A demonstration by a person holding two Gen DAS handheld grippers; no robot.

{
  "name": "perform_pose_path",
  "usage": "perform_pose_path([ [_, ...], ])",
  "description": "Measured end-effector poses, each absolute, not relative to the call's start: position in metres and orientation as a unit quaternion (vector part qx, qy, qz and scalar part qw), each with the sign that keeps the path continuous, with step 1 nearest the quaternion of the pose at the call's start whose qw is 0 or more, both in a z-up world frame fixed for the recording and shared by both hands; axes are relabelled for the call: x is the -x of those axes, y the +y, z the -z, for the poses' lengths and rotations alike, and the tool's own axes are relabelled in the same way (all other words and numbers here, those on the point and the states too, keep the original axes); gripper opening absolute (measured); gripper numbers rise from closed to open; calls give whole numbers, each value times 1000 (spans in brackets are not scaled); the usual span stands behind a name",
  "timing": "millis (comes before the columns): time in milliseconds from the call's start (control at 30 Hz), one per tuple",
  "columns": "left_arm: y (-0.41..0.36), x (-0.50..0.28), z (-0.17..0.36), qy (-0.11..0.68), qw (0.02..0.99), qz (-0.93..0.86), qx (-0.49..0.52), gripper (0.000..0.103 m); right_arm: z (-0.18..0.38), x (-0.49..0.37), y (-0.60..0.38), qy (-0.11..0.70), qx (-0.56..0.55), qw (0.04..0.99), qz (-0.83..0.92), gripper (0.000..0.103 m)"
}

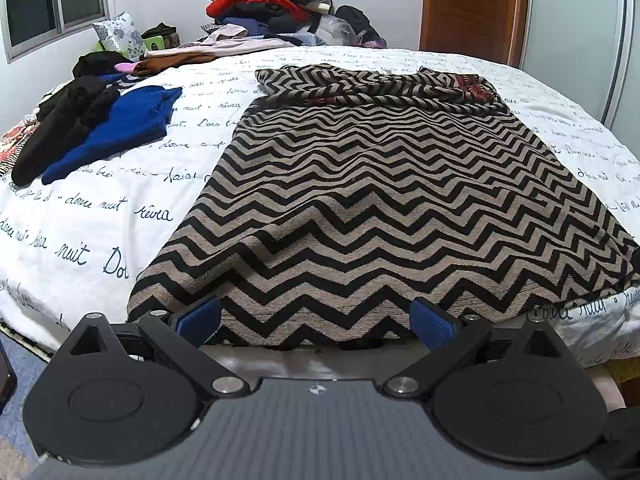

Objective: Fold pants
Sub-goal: 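Move both grippers over the hem of the zigzag dress, then grasp the dress hem with the right gripper while the left gripper grasps it too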

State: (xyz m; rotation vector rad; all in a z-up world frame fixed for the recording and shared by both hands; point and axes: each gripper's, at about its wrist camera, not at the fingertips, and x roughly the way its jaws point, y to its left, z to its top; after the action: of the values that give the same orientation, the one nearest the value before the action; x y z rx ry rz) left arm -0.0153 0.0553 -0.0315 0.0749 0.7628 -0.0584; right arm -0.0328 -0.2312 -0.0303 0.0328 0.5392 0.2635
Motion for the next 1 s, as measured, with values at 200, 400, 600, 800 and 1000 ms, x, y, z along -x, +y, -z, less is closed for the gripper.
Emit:
perform_pose_path([
  [200,68,14,19,346,936,12,-62,100,36,23,-250,280,-65,950,-120,95],
  [400,117,3,2,325,945,-11,-38,102,46,15,-291,289,-155,939,-106,95],
  [600,164,-22,15,375,926,49,21,102,63,4,-319,311,-232,915,-113,94],
  [800,187,-40,39,427,891,96,121,102,66,-1,-319,324,-268,892,-163,83],
  [1000,197,-38,50,425,876,128,190,94,73,-9,-318,341,-315,862,-205,62],
])
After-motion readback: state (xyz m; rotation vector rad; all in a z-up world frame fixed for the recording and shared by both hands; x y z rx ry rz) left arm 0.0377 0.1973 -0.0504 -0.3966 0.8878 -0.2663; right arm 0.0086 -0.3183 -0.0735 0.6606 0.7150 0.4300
